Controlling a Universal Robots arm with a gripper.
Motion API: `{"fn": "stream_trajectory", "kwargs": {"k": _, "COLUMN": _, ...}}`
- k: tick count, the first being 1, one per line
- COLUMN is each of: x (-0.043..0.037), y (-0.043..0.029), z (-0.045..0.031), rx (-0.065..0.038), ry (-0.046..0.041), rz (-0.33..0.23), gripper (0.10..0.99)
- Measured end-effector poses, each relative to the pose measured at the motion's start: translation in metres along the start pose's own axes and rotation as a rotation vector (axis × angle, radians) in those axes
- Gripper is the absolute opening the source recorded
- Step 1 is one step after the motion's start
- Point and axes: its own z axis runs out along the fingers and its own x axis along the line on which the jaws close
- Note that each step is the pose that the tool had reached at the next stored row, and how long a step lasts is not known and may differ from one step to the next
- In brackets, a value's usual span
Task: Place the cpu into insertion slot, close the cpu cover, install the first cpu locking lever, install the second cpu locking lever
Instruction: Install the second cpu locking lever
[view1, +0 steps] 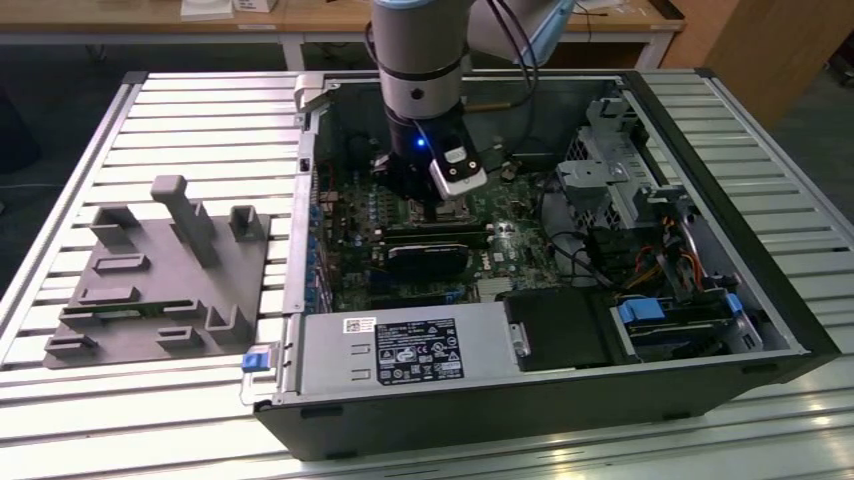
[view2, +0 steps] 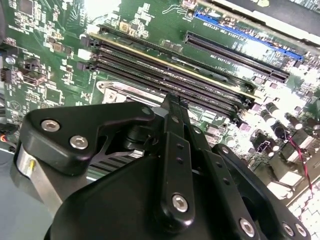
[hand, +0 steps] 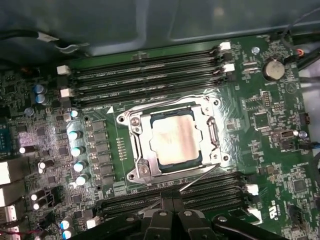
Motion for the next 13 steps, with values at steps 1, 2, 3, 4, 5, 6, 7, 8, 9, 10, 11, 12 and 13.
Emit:
{"fn": "stream_trajectory", "kwargs": {"k": 1, "x": 0.0003, "y": -0.0005, "z": 0.0006, "rx": -0.002, "ry": 0.0004, "rz": -0.005, "gripper": 0.106}}
{"fn": "stream_trajectory", "kwargs": {"k": 2, "x": 0.0005, "y": -0.0009, "z": 0.0010, "rx": -0.003, "ry": 0.0008, "rz": -0.011, "gripper": 0.106}}
{"fn": "stream_trajectory", "kwargs": {"k": 3, "x": 0.0006, "y": -0.0015, "z": 0.0013, "rx": -0.004, "ry": 0.0012, "rz": -0.015, "gripper": 0.106}}
{"fn": "stream_trajectory", "kwargs": {"k": 4, "x": 0.0008, "y": -0.0021, "z": 0.0017, "rx": -0.006, "ry": 0.0015, "rz": -0.019, "gripper": 0.106}}
{"fn": "stream_trajectory", "kwargs": {"k": 5, "x": 0.0012, "y": -0.0029, "z": 0.0022, "rx": -0.006, "ry": 0.0017, "rz": -0.024, "gripper": 0.106}}
{"fn": "stream_trajectory", "kwargs": {"k": 6, "x": 0.0015, "y": -0.0037, "z": 0.0025, "rx": -0.007, "ry": 0.0020, "rz": -0.028, "gripper": 0.106}}
{"fn": "stream_trajectory", "kwargs": {"k": 7, "x": 0.0017, "y": -0.0044, "z": 0.0028, "rx": -0.008, "ry": 0.0023, "rz": -0.033, "gripper": 0.106}}
{"fn": "stream_trajectory", "kwargs": {"k": 8, "x": 0.0020, "y": -0.0049, "z": 0.0032, "rx": -0.009, "ry": 0.0026, "rz": -0.037, "gripper": 0.106}}
{"fn": "stream_trajectory", "kwargs": {"k": 9, "x": 0.0023, "y": -0.0052, "z": 0.0036, "rx": -0.011, "ry": 0.0031, "rz": -0.043, "gripper": 0.106}}
{"fn": "stream_trajectory", "kwargs": {"k": 10, "x": 0.0027, "y": -0.0054, "z": 0.0039, "rx": -0.014, "ry": 0.0040, "rz": -0.049, "gripper": 0.106}}
{"fn": "stream_trajectory", "kwargs": {"k": 11, "x": 0.0031, "y": -0.0055, "z": 0.0044, "rx": -0.019, "ry": 0.0050, "rz": -0.057, "gripper": 0.106}}
{"fn": "stream_trajectory", "kwargs": {"k": 12, "x": 0.0035, "y": -0.0056, "z": 0.0048, "rx": -0.024, "ry": 0.0062, "rz": -0.066, "gripper": 0.106}}
{"fn": "stream_trajectory", "kwargs": {"k": 13, "x": 0.0039, "y": -0.0056, "z": 0.0052, "rx": -0.030, "ry": 0.0073, "rz": -0.074, "gripper": 0.106}}
